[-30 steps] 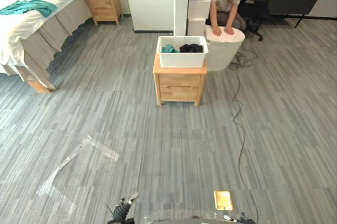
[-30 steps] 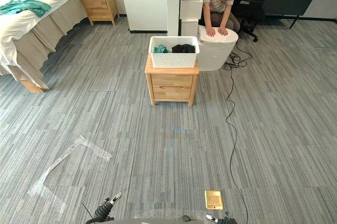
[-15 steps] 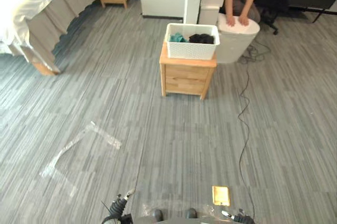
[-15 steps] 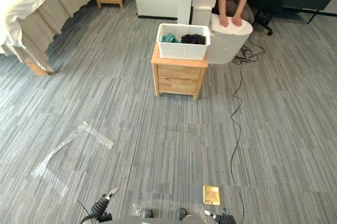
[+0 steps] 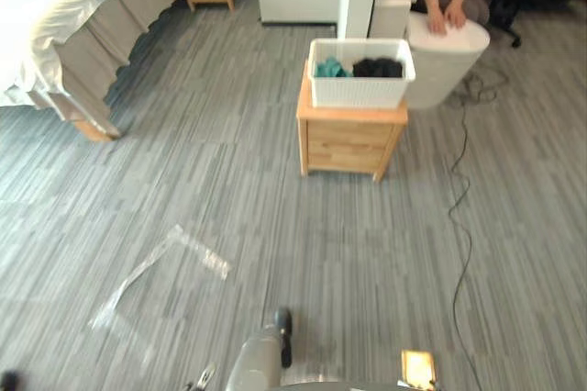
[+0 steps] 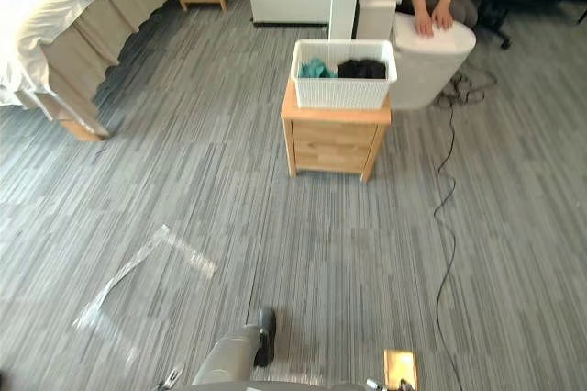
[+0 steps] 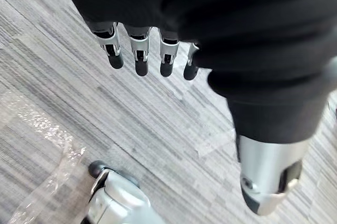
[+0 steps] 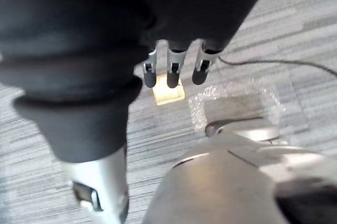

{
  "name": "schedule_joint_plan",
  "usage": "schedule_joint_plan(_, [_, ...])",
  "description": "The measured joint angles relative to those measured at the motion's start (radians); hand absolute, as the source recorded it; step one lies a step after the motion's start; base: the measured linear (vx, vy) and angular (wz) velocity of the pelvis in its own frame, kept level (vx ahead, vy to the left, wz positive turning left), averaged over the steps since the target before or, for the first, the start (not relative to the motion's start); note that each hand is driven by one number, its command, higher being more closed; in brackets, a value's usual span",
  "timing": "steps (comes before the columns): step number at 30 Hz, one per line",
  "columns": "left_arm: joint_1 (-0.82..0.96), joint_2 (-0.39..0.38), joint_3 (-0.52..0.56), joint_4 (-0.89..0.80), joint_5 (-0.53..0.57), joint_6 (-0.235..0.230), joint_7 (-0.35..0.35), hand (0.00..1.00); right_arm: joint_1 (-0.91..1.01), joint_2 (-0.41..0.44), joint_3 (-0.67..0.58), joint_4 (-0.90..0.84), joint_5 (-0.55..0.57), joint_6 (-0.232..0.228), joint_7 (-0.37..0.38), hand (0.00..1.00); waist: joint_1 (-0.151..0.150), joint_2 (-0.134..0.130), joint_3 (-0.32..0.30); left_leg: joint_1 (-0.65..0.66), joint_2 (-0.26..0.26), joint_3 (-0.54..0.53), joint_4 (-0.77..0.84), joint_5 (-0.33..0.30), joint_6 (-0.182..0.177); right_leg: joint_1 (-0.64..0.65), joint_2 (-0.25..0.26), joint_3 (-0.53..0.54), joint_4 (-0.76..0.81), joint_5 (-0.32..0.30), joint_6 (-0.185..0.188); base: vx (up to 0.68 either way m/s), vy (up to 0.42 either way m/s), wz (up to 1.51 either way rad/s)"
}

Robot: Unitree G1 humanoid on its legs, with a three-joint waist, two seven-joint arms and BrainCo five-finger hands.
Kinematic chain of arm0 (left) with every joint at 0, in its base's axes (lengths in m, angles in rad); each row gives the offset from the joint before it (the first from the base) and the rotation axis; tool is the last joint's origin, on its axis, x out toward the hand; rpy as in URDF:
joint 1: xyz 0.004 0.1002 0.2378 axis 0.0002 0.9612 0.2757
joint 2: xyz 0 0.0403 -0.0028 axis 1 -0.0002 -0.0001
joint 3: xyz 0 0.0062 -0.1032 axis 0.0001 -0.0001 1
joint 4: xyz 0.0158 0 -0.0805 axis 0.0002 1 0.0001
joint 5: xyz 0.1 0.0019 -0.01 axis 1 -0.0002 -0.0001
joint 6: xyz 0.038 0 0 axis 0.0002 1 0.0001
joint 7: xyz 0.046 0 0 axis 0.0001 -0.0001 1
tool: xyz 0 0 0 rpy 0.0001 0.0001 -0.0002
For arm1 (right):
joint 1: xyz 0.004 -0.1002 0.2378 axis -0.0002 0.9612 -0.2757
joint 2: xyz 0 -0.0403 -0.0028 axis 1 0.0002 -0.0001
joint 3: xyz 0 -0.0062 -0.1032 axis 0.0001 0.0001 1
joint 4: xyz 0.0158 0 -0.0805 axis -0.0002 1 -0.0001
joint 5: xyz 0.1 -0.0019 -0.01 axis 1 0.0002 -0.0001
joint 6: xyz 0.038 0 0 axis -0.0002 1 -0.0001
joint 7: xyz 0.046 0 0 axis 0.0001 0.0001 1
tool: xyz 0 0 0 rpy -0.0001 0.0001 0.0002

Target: Pick up the laundry basket with both hands and put the clothes into the washing machine.

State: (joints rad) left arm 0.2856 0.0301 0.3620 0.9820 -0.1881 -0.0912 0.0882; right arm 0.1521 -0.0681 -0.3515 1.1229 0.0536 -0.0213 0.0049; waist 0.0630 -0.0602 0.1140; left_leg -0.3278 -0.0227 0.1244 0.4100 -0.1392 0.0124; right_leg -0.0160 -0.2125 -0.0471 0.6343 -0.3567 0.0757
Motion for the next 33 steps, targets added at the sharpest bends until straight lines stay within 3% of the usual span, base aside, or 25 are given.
schedule_joint_plan(1, [-0.008, 0.023, -0.009, 0.0, 0.0, -0.001, 0.0, 0.0, -0.013, 0.018, -0.015, -0.008, 0.026, -0.007, -0.001, 0.0, -0.023, -0.019, 0.015, 0.068, -0.017, 0.007, 0.001, -0.036, 0.019, -0.092, -0.023, 0.031, 0.249, 0.146, -0.005, 0.44, 0.158, 0.1])
schedule_joint_plan(2, [-0.01, 0.03, -0.022, -0.001, 0.0, 0.0, -0.001, 0.0, -0.027, 0.023, -0.012, -0.01, 0.037, -0.01, -0.001, 0.0, -0.031, -0.011, 0.032, 0.128, -0.021, 0.006, 0.0, -0.056, 0.035, -0.135, -0.037, 0.023, 0.405, 0.183, -0.008, 0.66, 0.213, 0.0])
schedule_joint_plan(3, [-0.014, 0.039, -0.05, -0.003, 0.001, 0.0, -0.001, 0.0, -0.041, 0.019, 0.003, -0.014, 0.038, -0.011, -0.001, 0.0, -0.045, -0.009, 0.036, 0.222, -0.018, 0.005, -0.024, -0.08, 0.047, -0.172, -0.045, -0.008, 0.526, 0.17, -0.026, 0.43, 0.126, -0.03])
schedule_joint_plan(5, [-0.037, 0.041, -0.085, -0.032, 0.001, -0.001, -0.003, 0.0, -0.046, 0.014, 0.042, -0.061, 0.036, -0.016, 0.0, 0.0, -0.05, 0.002, 0.034, 0.341, -0.012, 0.004, -0.124, -0.082, 0.05, -0.222, -0.045, -0.09, 0.524, 0.141, -0.032, 0.55, 0.11, -0.1])
schedule_joint_plan(6, [-0.061, 0.043, -0.111, -0.067, 0.002, -0.006, -0.008, 0.0, -0.062, 0.008, 0.059, -0.093, 0.035, -0.019, -0.001, 0.0, -0.05, 0.015, 0.037, 0.415, 0.002, 0.006, -0.188, -0.082, 0.049, -0.264, -0.027, -0.16, 0.378, 0.102, -0.023, 0.61, 0.066, -0.11])
schedule_joint_plan(7, [-0.066, 0.042, -0.116, -0.07, 0.002, -0.006, -0.01, 0.0, -0.067, 0.008, 0.059, -0.096, 0.035, -0.019, -0.001, 0.0, -0.051, 0.018, 0.038, 0.424, 0.005, 0.006, -0.195, -0.081, 0.048, -0.272, -0.023, -0.172, 0.344, 0.098, -0.023, 0.55, -0.003, -0.11])
schedule_joint_plan(8, [-0.092, 0.039, -0.13, -0.083, 0.002, -0.006, -0.02, 0.0, -0.087, 0.003, 0.063, -0.102, 0.035, -0.019, -0.001, 0.0, -0.052, 0.038, 0.049, 0.453, 0.024, 0.006, -0.212, -0.089, 0.034, -0.295, 0.008, -0.207, 0.17, 0.09, -0.021, 0.53, -0.03, -0.04])
schedule_joint_plan(9, [-0.115, 0.031, -0.138, -0.092, 0.002, -0.008, -0.022, 0.0, -0.096, -0.008, 0.077, -0.116, 0.036, -0.019, -0.001, 0.0, -0.054, 0.06, 0.063, 0.477, 0.045, 0.007, -0.222, -0.101, 0.015, -0.305, 0.043, -0.22, -0.023, 0.11, -0.026, 0.51, -0.04, 0.01])
schedule_joint_plan(10, [-0.126, 0.028, -0.147, -0.092, 0.002, -0.008, -0.022, 0.0, -0.099, -0.013, 0.081, -0.121, 0.036, -0.019, -0.002, 0.0, -0.058, 0.069, 0.068, 0.489, 0.056, 0.006, -0.225, -0.107, 0.004, -0.306, 0.057, -0.222, -0.121, 0.143, -0.029, 0.49, -0.065, 0.12])
schedule_joint_plan(12, [-0.135, 0.027, -0.173, -0.091, 0.004, -0.013, -0.022, 0.0, -0.105, -0.017, 0.091, -0.121, 0.035, -0.016, -0.002, 0.0, -0.075, 0.068, 0.071, 0.545, 0.067, 0.005, -0.234, -0.139, -0.051, -0.318, 0.076, -0.182, -0.433, 0.321, -0.026, 0.53, -0.134, 0.2])
schedule_joint_plan(13, [-0.132, 0.028, -0.173, -0.09, 0.005, -0.013, -0.022, 0.0, -0.101, -0.015, 0.096, -0.121, 0.033, -0.015, -0.002, 0.0, -0.077, 0.059, 0.067, 0.562, 0.064, 0.004, -0.235, -0.15, -0.07, -0.315, 0.076, -0.172, -0.482, 0.369, -0.023, 0.58, -0.214, 0.13])
schedule_joint_plan(14, [-0.129, 0.032, -0.172, -0.085, 0.007, -0.012, -0.022, 0.0, -0.091, -0.015, 0.095, -0.121, 0.03, -0.012, -0.002, 0.0, -0.077, 0.041, 0.059, 0.598, 0.069, -0.007, -0.233, -0.163, -0.092, -0.315, 0.074, -0.153, -0.472, 0.514, -0.074, 0.61, -0.261, -0.06])
schedule_joint_plan(15, [-0.132, 0.011, -0.173, -0.075, 0.011, -0.011, -0.022, 0.0, -0.098, -0.031, 0.091, -0.121, 0.023, -0.013, -0.001, 0.0, -0.074, 0.081, 0.059, 0.61, 0.11, -0.017, -0.207, -0.157, -0.104, -0.331, 0.108, -0.151, -0.391, 0.497, -0.102, 0.6, -0.265, -0.11])
schedule_joint_plan(17, [-0.133, -0.014, -0.17, -0.07, 0.032, -0.013, -0.022, 0.0, -0.1, -0.038, 0.088, -0.121, 0.014, -0.013, 0.0, 0.0, -0.077, 0.102, 0.057, 0.57, 0.152, -0.032, -0.079, -0.105, -0.151, -0.326, 0.142, -0.164, -0.322, 0.412, -0.126, 0.56, -0.298, -0.14])
schedule_joint_plan(18, [-0.132, -0.021, -0.162, -0.067, 0.035, -0.012, -0.023, 0.0, -0.099, -0.038, 0.08, -0.12, 0.011, -0.013, 0.0, 0.0, -0.078, 0.106, 0.059, 0.547, 0.167, -0.041, -0.006, -0.079, -0.145, -0.31, 0.157, -0.171, -0.313, 0.388, -0.132, 0.65, -0.375, -0.13])
schedule_joint_plan(19, [-0.127, -0.03, -0.15, -0.067, 0.041, -0.007, -0.023, 0.0, -0.092, -0.035, 0.077, -0.119, 0.003, -0.011, -0.001, 0.0, -0.08, 0.106, 0.06, 0.479, 0.196, -0.062, 0.184, 0.015, -0.108, -0.264, 0.184, -0.179, -0.309, 0.345, -0.147, 0.63, -0.346, -0.11])
schedule_joint_plan(20, [-0.123, -0.032, -0.148, -0.069, 0.042, -0.003, -0.024, 0.0, -0.076, -0.029, 0.089, -0.12, -0.017, -0.012, 0.0, 0.0, -0.075, 0.104, 0.062, 0.391, 0.232, -0.092, 0.392, 0.157, -0.106, -0.204, 0.209, -0.182, -0.331, 0.316, -0.166, 0.51, -0.266, -0.12])
schedule_joint_plan(21, [-0.122, -0.031, -0.142, -0.071, 0.043, -0.006, -0.025, 0.0, -0.073, -0.031, 0.097, -0.117, -0.022, -0.011, -0.001, 0.0, -0.071, 0.103, 0.063, 0.354, 0.25, -0.097, 0.488, 0.149, -0.101, -0.175, 0.223, -0.181, -0.343, 0.304, -0.173, 0.47, -0.23, -0.28])
schedule_joint_plan(22, [-0.123, -0.027, -0.123, -0.074, 0.042, -0.006, -0.024, 0.0, -0.074, -0.031, 0.102, -0.108, -0.027, -0.011, -0.001, 0.0, -0.07, 0.099, 0.066, 0.279, 0.283, -0.083, 0.632, 0.119, -0.057, -0.119, 0.248, -0.166, -0.373, 0.292, -0.189, 0.44, -0.195, -0.45])
schedule_joint_plan(24, [-0.125, -0.022, -0.118, -0.088, 0.041, -0.008, -0.023, 0.0, -0.075, -0.031, 0.116, -0.086, -0.027, -0.012, -0.001, 0.0, -0.051, 0.08, 0.077, 0.189, 0.312, -0.027, 0.703, 0.067, -0.02, -0.009, 0.265, -0.12, -0.449, 0.285, -0.195, 0.44, -0.181, -0.58])
schedule_joint_plan(25, [-0.127, -0.023, -0.118, -0.09, 0.041, -0.009, -0.023, 0.0, -0.074, -0.031, 0.115, -0.08, -0.027, -0.011, -0.002, 0.0, -0.05, 0.078, 0.078, 0.169, 0.316, -0.01, 0.693, 0.058, -0.018, 0.016, 0.264, -0.112, -0.466, 0.285, -0.195, 0.34, -0.121, -0.41])
schedule_joint_plan(28, [-0.13, -0.022, -0.122, -0.095, 0.041, -0.018, -0.024, 0.0, -0.067, -0.035, 0.113, -0.065, -0.026, -0.007, -0.003, 0.0, -0.051, 0.078, 0.079, 0.134, 0.315, 0.076, 0.483, 0.019, -0.066, 0.081, 0.242, -0.085, -0.52, 0.276, -0.18, 0.23, -0.041, -0.21])
schedule_joint_plan(32, [-0.127, -0.024, -0.135, -0.105, 0.041, -0.018, -0.023, 0.0, -0.071, -0.038, 0.112, -0.069, -0.024, -0.008, -0.004, 0.0, -0.05, 0.079, 0.078, 0.124, 0.197, 0.057, -0.001, 0.025, -0.082, 0.102, 0.19, -0.061, -0.532, 0.241, -0.134, 0.23, 0.089, -0.08])
schedule_joint_plan(33, [-0.126, -0.024, -0.139, -0.104, 0.041, -0.018, -0.023, 0.0, -0.077, -0.038, 0.112, -0.069, -0.023, -0.008, -0.004, 0.0, -0.05, 0.08, 0.077, 0.138, 0.162, 0.021, -0.124, 0.051, -0.118, 0.1, 0.184, -0.05, -0.532, 0.232, -0.12, 0.25, 0.177, -0.23])
